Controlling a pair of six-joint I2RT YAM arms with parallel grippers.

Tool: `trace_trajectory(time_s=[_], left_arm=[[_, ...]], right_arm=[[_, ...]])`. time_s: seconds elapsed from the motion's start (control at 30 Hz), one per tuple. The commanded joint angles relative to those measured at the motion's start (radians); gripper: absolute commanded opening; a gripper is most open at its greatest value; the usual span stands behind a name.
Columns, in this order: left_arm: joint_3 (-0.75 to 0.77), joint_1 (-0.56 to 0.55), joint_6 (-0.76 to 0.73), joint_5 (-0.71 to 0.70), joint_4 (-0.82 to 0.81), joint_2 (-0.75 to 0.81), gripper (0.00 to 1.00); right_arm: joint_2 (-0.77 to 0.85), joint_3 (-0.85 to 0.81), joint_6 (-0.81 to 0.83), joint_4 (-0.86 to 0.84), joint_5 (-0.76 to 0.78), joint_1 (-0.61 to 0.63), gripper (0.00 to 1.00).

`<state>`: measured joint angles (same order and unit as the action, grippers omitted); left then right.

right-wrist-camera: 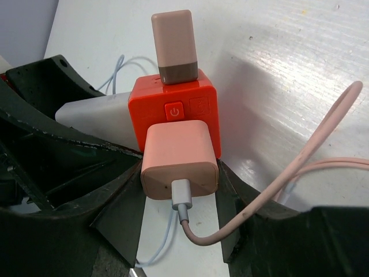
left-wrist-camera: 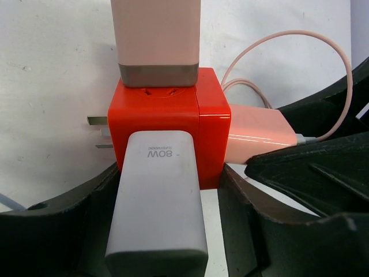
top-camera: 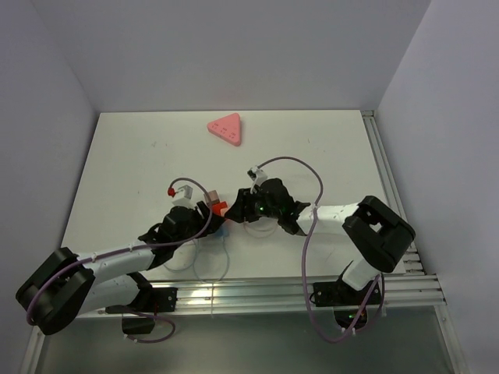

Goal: Insert the plug

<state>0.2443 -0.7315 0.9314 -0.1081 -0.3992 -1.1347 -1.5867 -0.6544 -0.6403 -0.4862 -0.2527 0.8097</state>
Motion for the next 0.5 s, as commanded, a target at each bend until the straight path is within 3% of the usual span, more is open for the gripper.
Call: trace_trajectory(time_s=[0.0,0.03,0.07,0.13,0.17,0.3,0.47], left_arm=[[0.033,-0.060,-0.034,0.239,0.160,-0.019,0.00],[0.056,-0.062,-0.039,0.226,0.183,-0.020,0.00],[0.070,-0.060,-0.043,0.194,0.236,-0.025,0.00],[0.105,-0.059,-0.036,0.167,0.282,-0.030,0.00],[0.116,-0.048,-0.036,0.165,0.316,-0.040,0.00],[0.159,-0.020,-0.040,0.150,0.371,-0.063,0.01],[0.285,0.012,-0.121,0.130,0.496,-0.105,0.00]], right_arm=[[-0.044,-0.005,0.018,0.110,-0.203,0.010,0.04],[-0.036,-0.001,0.016,0.107,-0.212,0.005,0.10],[-0.023,-0.001,0.016,0.110,-0.226,0.000,0.25],[-0.006,0.001,0.011,0.126,-0.226,-0.003,0.41],[0.017,0.001,0.011,0.130,-0.221,-0.004,0.53],[0.091,0.018,-0.002,0.167,-0.214,-0.007,0.75],[0.221,0.073,-0.021,0.225,-0.235,-0.006,0.87]])
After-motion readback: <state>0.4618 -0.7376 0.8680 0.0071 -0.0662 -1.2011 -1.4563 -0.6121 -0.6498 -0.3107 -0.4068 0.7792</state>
